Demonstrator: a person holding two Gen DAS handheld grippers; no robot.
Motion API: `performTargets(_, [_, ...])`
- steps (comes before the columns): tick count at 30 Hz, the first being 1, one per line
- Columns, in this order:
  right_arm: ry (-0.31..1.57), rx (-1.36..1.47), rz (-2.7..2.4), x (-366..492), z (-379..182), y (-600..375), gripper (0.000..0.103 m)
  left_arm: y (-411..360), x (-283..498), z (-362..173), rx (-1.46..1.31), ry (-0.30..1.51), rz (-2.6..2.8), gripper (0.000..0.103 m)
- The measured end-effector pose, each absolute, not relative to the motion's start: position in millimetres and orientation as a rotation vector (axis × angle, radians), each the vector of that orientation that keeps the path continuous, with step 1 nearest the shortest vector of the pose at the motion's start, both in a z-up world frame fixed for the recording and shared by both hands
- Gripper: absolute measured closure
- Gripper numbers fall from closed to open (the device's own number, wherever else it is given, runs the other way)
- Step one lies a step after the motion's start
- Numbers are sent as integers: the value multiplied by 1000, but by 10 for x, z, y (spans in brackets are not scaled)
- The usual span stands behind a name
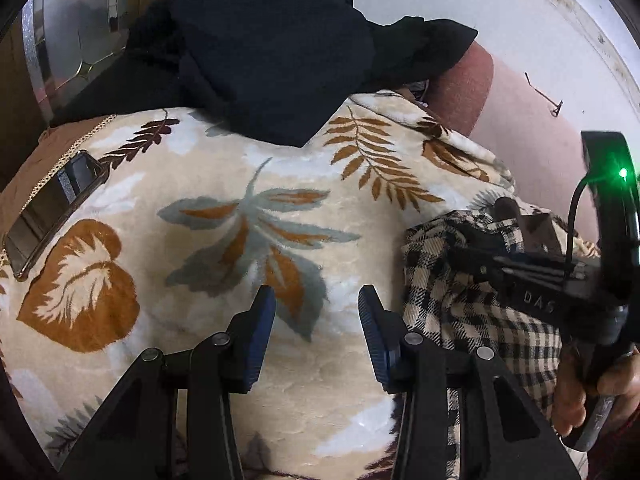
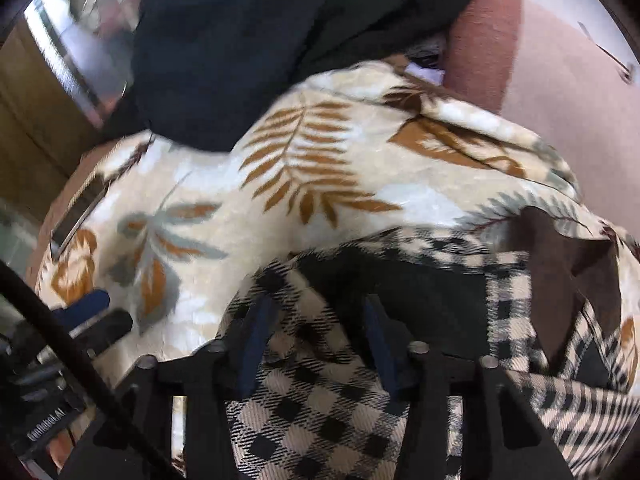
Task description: Fold large clothes
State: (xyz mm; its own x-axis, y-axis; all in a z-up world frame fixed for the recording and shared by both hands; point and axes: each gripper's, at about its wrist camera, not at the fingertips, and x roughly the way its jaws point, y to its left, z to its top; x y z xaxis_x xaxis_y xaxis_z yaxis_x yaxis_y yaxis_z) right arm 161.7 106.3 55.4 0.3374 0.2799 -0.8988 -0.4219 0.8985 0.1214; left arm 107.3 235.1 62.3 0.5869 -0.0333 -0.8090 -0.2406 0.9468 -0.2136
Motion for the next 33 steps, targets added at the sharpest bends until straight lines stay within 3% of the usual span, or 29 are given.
performTargets(9, [1074,-147,398,1862,921,1219,96,2371,1109,604,-325,934,126,61])
performTargets(20, [1154,-135,314,2216,427,1271,95,2262,1142,568,-290,951,102,61])
performTargets(22, [1121,-85,324,2113,622,1066,87,2193,1118,585,-277,946,83,61])
performTargets(24, [1063,-57,325,1925,908,730,59,2077,1083,594,-247,943,60,61])
performTargets(28, [1004,-93,186,1570,1262,-215,53,1854,1052,549,-213,952,1,61])
performTargets(33, [1118,-67,-113,1314,1009,-1585,55,1550,1046,430,-149,967,-46,61])
